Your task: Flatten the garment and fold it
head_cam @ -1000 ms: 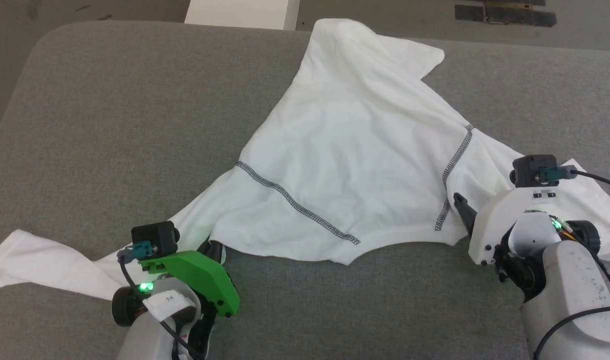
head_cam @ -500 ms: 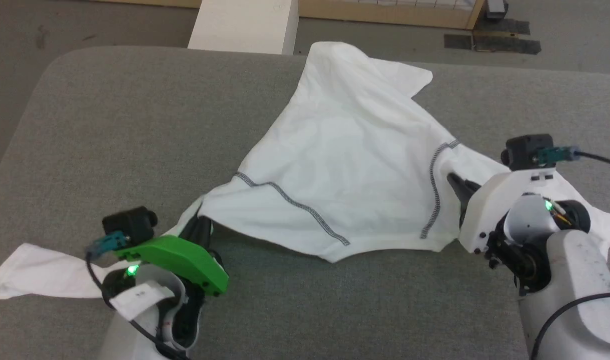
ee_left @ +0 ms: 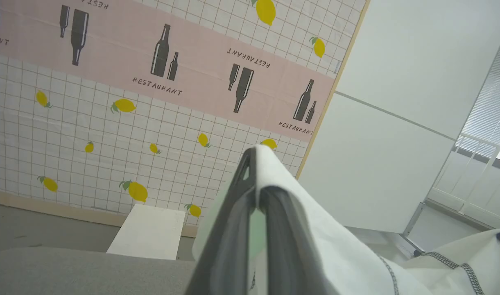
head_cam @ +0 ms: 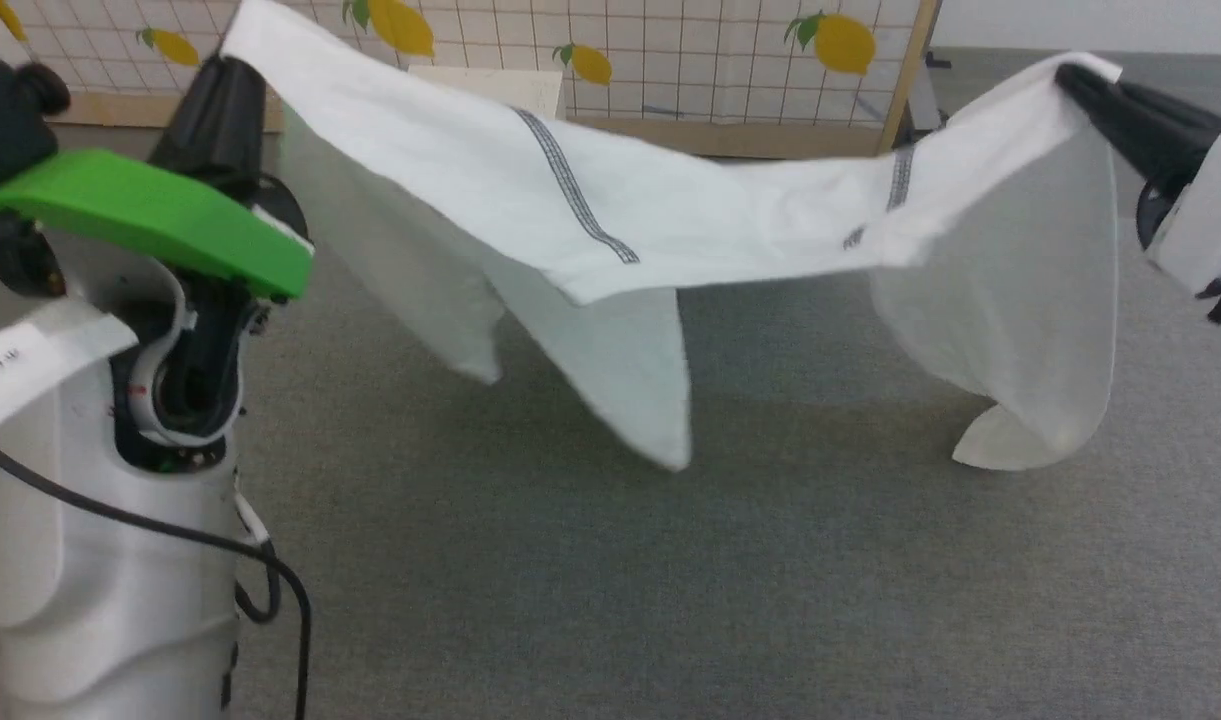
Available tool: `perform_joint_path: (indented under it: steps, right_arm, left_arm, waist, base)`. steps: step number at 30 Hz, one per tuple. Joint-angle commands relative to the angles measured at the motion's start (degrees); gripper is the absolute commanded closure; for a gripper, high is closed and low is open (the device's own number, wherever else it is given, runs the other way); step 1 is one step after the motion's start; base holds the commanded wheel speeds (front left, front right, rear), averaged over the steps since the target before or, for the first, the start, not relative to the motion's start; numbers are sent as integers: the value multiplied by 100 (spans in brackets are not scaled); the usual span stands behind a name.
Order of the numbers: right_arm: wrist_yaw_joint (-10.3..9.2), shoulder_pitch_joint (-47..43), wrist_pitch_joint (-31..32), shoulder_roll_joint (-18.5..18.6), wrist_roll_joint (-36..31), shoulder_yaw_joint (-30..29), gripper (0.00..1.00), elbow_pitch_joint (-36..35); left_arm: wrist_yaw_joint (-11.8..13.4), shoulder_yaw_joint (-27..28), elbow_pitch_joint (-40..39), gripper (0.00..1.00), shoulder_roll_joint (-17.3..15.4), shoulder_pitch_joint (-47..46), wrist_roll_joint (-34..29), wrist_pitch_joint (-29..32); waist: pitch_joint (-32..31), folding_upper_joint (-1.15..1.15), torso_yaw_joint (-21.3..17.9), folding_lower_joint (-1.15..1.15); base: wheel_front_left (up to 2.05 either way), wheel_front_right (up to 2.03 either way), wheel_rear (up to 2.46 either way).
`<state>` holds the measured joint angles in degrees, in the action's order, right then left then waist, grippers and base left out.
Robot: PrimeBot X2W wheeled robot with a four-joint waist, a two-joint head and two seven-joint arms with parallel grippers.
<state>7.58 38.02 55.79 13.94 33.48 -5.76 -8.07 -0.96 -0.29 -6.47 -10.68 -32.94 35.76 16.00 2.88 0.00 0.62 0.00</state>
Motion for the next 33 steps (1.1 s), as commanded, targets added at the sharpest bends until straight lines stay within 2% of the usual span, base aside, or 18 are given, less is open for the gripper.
perform_joint_path:
  steps: [1, 6, 11, 19, 27, 33]
  right_arm:
    - [-9, 217, 103, 22, 72, -21, 100, -51]
    - [-9, 913, 454, 113, 131, -107, 100, -66]
    - [-9, 1518, 775, 28, 97, -214, 100, 141]
    - [-9, 2528, 900, -163, -220, -135, 100, 606]
    - [-9, 3911, 248, -468, -933, -43, 100, 1437]
    - [-9, 5132, -723, -752, -1610, -21, 100, 2348]
  left_arm:
    - [-40, 14, 4, 100, -70, -262, -10, 59]
    - [-65, -8, 189, 100, -264, -1112, 43, 385]
    - [-63, -46, 570, 100, -463, -1833, -28, 613]
    - [103, 20, 1501, 100, -615, -2810, -113, 698]
    - [318, -54, 2410, 100, -843, -4026, -557, 455]
    - [525, -28, 2766, 100, -985, -4969, -897, -94]
  waist:
    - [-165, 0, -88, 0]
    - [-273, 0, -103, 0]
    - [-256, 0, -98, 0]
    - [307, 0, -104, 0]
    - [1553, 0, -115, 0]
    - [2357, 0, -184, 0]
  base:
    - [0, 0, 0]
    - [0, 0, 0]
    - [0, 0, 0]
    - [0, 0, 0]
    - [0, 0, 0]
    - [0, 0, 0]
